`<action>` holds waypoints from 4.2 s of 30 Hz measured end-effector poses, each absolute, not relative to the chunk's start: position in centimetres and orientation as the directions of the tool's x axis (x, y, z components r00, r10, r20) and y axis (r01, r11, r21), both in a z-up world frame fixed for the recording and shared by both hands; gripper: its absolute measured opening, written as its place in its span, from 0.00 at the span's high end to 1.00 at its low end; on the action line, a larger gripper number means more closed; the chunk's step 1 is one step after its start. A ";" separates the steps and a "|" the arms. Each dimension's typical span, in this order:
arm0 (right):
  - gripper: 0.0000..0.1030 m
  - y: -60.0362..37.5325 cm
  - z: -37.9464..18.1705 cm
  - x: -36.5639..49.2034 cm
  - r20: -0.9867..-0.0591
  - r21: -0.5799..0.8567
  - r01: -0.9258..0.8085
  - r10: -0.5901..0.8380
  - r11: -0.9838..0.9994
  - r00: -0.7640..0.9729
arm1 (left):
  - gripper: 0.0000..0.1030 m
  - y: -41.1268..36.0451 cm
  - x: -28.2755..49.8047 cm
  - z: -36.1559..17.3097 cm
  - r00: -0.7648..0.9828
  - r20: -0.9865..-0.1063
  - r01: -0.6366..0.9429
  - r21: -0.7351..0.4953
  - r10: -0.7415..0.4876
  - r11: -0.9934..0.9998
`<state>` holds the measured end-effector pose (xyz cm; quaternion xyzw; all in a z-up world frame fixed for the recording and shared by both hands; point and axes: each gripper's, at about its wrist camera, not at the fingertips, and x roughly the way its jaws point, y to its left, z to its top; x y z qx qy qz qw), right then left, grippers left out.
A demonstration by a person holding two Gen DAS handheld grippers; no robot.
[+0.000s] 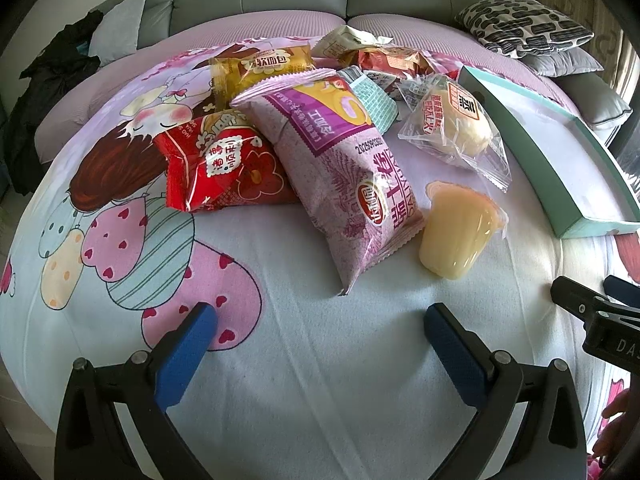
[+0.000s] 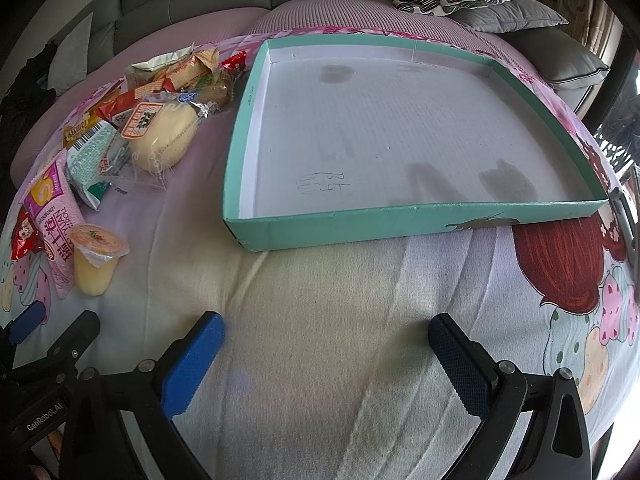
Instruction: Organize snacks
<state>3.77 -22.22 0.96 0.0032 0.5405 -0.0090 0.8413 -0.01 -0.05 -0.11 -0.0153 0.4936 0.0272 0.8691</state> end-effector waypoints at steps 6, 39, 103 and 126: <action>0.00 -22.2 1.0 3.8 -0.910 -0.004 0.018 -0.011 1.000 0.415 | 0.00 -0.1 0.0 -0.2 0.513 -0.858 -0.063 0.001 0.033 0.998; 0.00 -22.1 1.0 3.8 -0.909 0.001 0.017 -0.006 1.000 0.417 | 0.00 -0.1 0.7 -0.1 0.521 -0.854 -0.032 0.005 0.021 0.999; 0.47 -12.4 2.6 4.9 -0.786 0.325 -0.219 0.392 0.920 0.478 | 0.48 3.4 6.1 1.7 0.443 -0.846 -0.239 -0.432 -0.298 0.870; 0.55 -14.6 4.6 3.6 -0.733 0.376 -0.189 0.416 0.907 0.539 | 0.63 4.1 3.7 3.8 0.502 -0.815 -0.255 -0.460 -0.290 0.850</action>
